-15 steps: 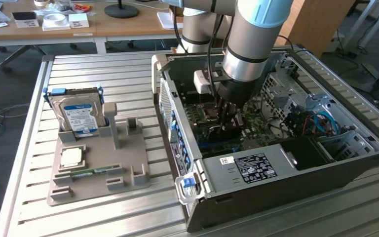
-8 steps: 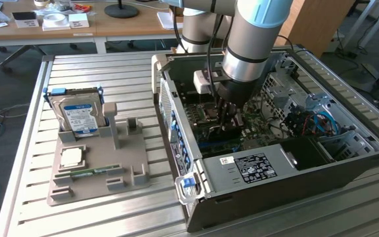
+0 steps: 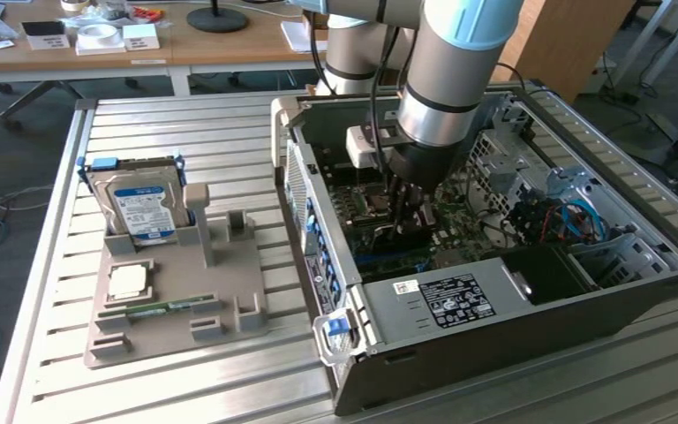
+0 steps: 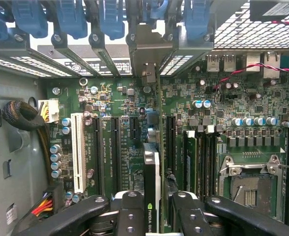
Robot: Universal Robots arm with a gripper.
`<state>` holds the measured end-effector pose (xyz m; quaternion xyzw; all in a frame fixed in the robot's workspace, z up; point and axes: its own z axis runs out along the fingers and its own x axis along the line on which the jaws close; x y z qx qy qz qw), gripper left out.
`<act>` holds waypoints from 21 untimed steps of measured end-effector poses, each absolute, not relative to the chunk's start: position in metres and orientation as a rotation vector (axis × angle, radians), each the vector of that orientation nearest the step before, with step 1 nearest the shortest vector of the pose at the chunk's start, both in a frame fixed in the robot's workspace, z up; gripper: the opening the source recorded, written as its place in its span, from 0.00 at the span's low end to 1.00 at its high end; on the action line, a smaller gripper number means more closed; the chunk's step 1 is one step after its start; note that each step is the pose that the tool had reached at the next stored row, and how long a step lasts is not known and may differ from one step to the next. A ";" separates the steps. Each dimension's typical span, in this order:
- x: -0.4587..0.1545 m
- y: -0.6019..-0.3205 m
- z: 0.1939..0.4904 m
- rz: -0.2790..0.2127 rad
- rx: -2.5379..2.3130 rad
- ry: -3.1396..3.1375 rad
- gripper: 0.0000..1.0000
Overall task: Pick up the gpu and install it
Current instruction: 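Insert the gpu into the slot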
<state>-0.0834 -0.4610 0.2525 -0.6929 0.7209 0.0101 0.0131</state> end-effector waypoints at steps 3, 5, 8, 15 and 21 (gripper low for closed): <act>-0.083 -0.461 0.252 0.031 -2.159 2.246 0.27; -0.083 -0.461 0.252 0.031 -2.159 2.246 0.27; -0.083 -0.461 0.252 0.031 -2.159 2.246 0.27; -0.084 -0.461 0.251 0.031 -2.159 2.246 0.27; -0.084 -0.461 0.251 0.031 -2.159 2.246 0.27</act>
